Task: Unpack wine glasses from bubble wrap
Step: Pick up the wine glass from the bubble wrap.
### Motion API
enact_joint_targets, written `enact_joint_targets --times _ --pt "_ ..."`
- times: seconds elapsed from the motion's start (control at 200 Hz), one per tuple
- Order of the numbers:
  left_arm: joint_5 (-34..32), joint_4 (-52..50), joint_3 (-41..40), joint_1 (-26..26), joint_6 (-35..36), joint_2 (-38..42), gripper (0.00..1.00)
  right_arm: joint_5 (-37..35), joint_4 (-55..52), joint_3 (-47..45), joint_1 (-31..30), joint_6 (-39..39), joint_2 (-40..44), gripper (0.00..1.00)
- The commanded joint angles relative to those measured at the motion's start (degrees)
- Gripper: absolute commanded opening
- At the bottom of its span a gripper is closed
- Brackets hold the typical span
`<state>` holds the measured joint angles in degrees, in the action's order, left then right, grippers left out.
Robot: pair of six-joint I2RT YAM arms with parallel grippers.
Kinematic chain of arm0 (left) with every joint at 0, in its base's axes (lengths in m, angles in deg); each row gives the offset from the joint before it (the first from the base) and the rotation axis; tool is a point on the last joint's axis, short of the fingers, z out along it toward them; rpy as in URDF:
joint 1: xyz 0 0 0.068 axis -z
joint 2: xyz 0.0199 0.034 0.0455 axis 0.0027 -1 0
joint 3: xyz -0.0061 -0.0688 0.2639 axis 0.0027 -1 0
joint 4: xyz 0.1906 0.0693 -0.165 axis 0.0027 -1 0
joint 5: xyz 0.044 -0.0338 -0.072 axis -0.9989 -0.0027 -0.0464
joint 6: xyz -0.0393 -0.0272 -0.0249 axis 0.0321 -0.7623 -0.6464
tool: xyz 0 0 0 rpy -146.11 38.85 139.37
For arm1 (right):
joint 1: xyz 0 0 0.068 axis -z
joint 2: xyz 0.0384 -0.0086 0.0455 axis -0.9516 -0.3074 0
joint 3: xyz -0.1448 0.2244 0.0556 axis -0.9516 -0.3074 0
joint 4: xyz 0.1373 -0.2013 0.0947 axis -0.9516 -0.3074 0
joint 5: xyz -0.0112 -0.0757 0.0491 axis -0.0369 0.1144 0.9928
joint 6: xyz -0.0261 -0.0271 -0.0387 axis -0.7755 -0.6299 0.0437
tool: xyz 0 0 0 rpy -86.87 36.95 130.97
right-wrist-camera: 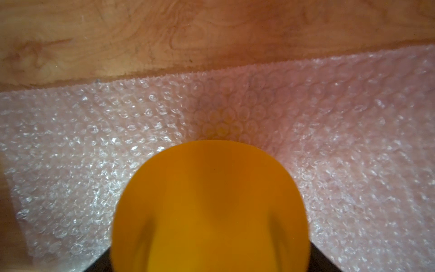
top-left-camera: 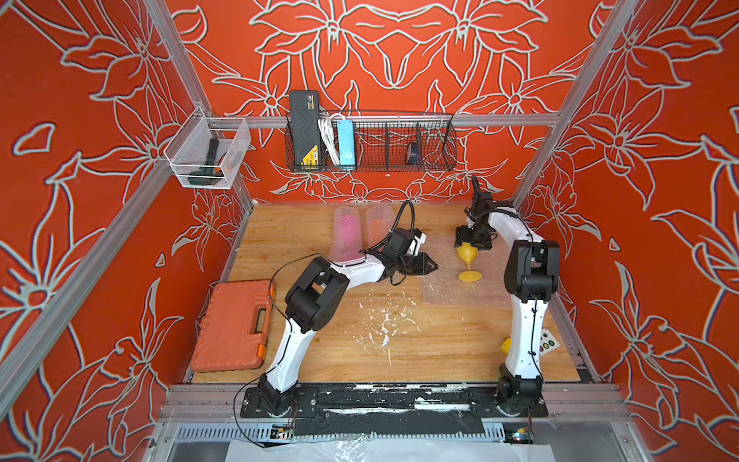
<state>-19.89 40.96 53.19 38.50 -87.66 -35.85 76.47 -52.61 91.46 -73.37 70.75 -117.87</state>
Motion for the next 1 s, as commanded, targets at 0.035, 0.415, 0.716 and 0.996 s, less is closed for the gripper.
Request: enact_joint_targets --times 0.035,0.415,0.716,0.996 --pt "0.8 1.2 -0.4 0.2 0.1 2.4 0.29 -0.6 -0.6 0.6 -0.2 -0.8 0.4 0.76" --pt "1.1 1.5 -1.3 0.2 0.0 2.6 0.29 2.4 10.5 -5.1 -0.1 -0.1 12.0 0.76" --pt "2.0 3.4 -4.2 0.2 -0.8 5.1 0.29 -2.4 31.9 -11.6 0.0 -0.5 15.4 0.76" --pt "2.4 4.4 -8.4 0.1 -0.6 7.9 0.29 -8.1 49.4 -8.0 0.0 -2.8 8.8 0.76"
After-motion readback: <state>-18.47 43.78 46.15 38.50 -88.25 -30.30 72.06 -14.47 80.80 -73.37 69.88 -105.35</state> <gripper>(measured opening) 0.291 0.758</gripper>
